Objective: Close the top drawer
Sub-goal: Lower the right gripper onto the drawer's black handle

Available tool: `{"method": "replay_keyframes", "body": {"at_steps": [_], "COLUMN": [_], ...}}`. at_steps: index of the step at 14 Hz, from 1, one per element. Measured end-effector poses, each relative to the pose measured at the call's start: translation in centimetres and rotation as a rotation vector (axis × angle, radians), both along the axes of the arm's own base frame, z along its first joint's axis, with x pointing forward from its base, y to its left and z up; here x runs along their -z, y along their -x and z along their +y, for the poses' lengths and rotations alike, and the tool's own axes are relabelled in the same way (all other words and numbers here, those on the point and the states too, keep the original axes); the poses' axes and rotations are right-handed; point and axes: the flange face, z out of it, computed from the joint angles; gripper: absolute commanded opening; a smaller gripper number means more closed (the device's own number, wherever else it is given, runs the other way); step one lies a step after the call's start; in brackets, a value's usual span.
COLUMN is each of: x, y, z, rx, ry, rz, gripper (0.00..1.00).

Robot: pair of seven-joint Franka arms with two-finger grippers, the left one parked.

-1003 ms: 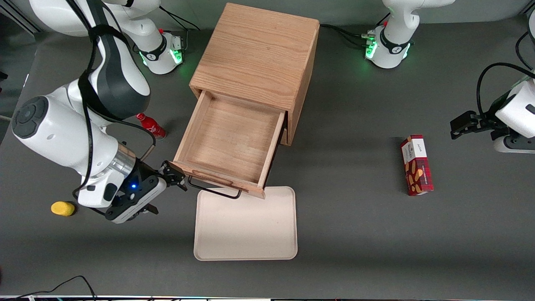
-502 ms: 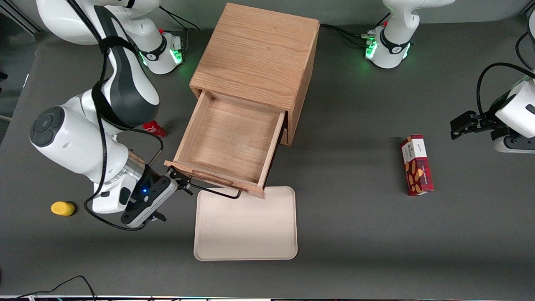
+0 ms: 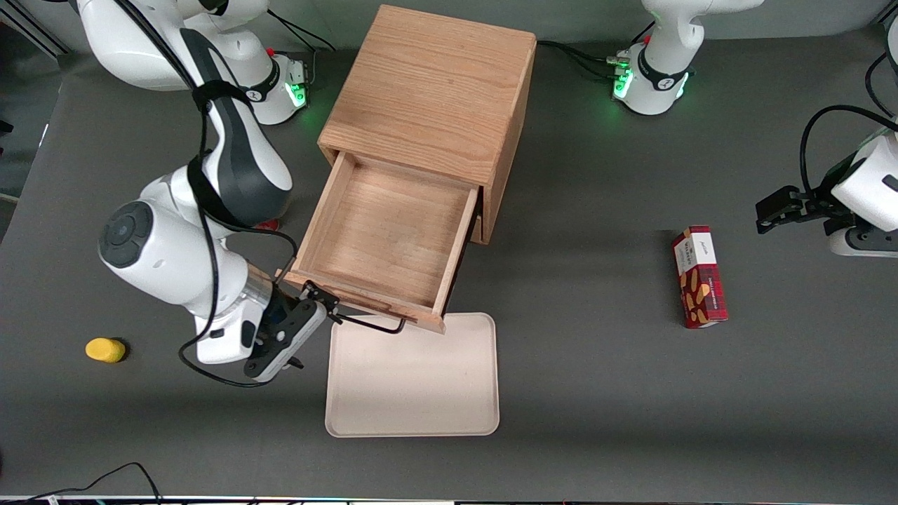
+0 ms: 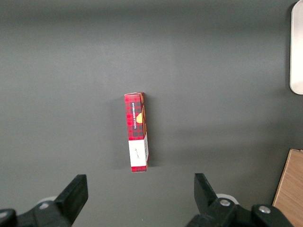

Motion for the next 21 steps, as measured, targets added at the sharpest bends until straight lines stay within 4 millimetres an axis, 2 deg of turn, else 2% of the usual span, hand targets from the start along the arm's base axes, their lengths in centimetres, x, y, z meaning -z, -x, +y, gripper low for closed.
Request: {"method": "replay_keyframes", "body": {"at_steps": [11,21], "x": [3.1,3.6], "y": [0.9,1.3], "z": [1.1,1.2], "rx": [-0.079,-0.093], "ry": [0.022,0.016], "rz": [0.061,0.099], "gripper": [1.0,1.0]}}
